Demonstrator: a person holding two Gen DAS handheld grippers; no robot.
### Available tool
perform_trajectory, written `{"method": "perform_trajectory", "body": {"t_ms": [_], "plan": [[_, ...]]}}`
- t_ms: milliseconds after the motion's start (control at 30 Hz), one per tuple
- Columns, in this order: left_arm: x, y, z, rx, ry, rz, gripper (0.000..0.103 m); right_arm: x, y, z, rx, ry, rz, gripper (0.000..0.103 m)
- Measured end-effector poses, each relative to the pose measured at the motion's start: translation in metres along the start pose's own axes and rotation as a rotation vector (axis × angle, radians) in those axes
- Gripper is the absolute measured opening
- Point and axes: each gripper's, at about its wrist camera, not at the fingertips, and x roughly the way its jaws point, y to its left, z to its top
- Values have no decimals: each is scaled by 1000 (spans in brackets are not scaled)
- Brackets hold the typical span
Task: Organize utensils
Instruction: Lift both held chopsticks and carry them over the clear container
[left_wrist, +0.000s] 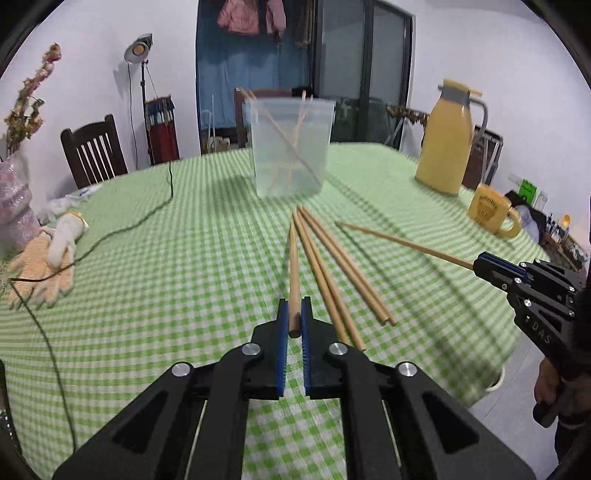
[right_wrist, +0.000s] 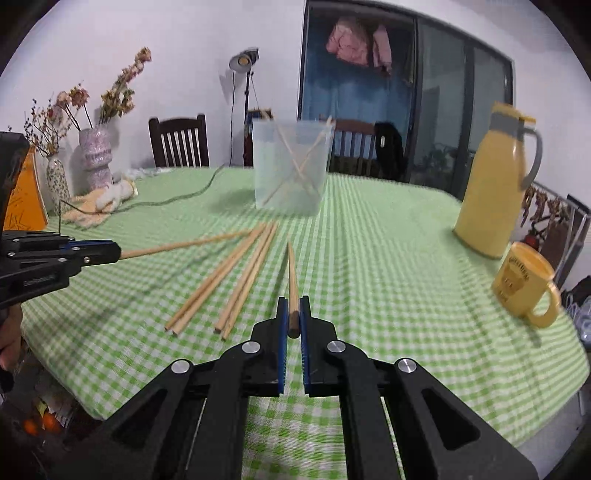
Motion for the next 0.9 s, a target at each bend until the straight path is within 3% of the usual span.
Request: {"method": "perform_trajectory", "body": {"t_ms": [167, 567, 900], "plan": [[-31, 6, 10, -28, -21, -69, 4, -26, -1, 12, -15, -56, -11, 6], [-76, 20, 44, -21, -97, -89, 3, -49, -5, 45, -40, -125, 2, 6], [-83, 29, 109, 3, -147, -105, 3, -49, -24, 100, -53, -124, 73, 6]]}}
